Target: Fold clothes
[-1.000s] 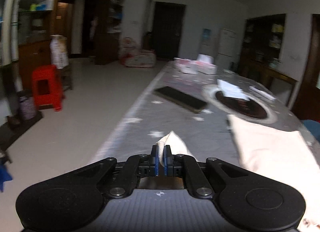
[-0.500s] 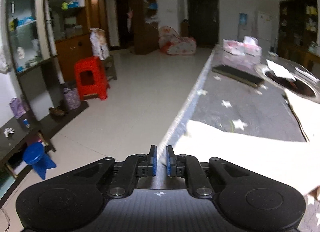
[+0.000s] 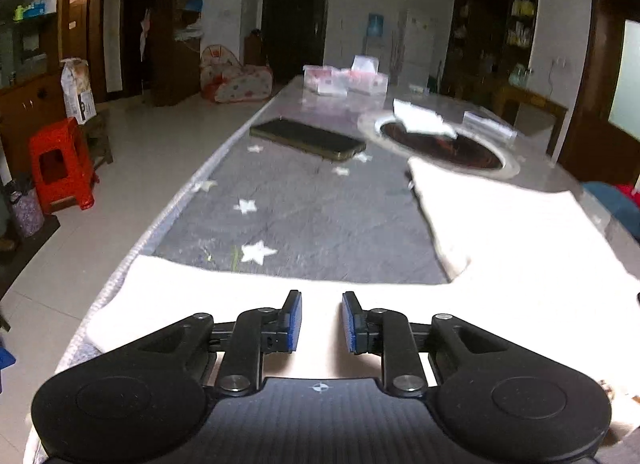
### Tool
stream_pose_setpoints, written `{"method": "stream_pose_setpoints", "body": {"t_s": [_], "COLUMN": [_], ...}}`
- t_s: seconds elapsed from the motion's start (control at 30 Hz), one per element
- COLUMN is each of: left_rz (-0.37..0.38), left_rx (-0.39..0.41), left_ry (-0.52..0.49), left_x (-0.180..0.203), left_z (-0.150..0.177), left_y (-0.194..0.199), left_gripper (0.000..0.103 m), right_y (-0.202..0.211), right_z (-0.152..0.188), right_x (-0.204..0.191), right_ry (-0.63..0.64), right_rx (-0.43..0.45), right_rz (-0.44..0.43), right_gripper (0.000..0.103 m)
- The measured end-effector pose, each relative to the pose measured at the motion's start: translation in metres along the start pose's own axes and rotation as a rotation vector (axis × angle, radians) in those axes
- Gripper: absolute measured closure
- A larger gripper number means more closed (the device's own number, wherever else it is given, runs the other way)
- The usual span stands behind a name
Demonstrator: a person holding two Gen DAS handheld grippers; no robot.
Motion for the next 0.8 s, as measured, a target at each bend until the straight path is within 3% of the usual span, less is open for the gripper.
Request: {"method": "stream_pose_setpoints", "body": {"t_s": [0.07,0.13,0.17,0.43,0.5,0.7,0.8], "left_rz": [-0.033,-0.065,-0.082,-0.198,-0.143,0.175,0.237], "left_rx": [0.002,0.004,0.005,0.015,0.032,0.036,-0.010], "left_ry": [-0.007,-0.013,-0.017,-0.044,-0.060,-0.069,-0.085], "left_x": [-0.008,-0.015,-0.019,-0.046,-0.028,0.036,0.055], "left_z": [0.000,-0.001,-0.001,-0.002,-0.003,0.002,0.011], "left_y": [-0.001,-0.002,-0.002,-0.003,0.008,0.030,0.021], "left_gripper": [0.073,0.056,0.054,0.056,0.057,0.057,0.057], "right_y": [0.000,0.000,0.000,-0.001,-0.001,-0.001,-0.001], "right_z": [0.000,0.000,0.000,0.000,0.000,0.000,0.000], "right_x": [0.000,0.000,0.000,0.000,0.000,0.000,0.000], "right_ry": [0.000,-0.001,-0.001,0.000,-0.001,-0.001,-0.001], "right_rx": [0.000,0.000,0.000,0.000,0.000,0.000,0.000], "right_rz": [0.000,0.000,0.000,0.000,0.000,0.000,0.000], "right_gripper": [0.000,0.000,0.000,0.000,0.000,0.000,0.000]}}
Point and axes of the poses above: each gripper's, at about its wrist camera, not at the fingertips, and y roughly against the way its jaws point, x to its right, z to its underside, the point moved 3 cm from there along -y, roughly the way its jaws point, and after that the axes turned 3 degrees about z, right-handed, at the moved point
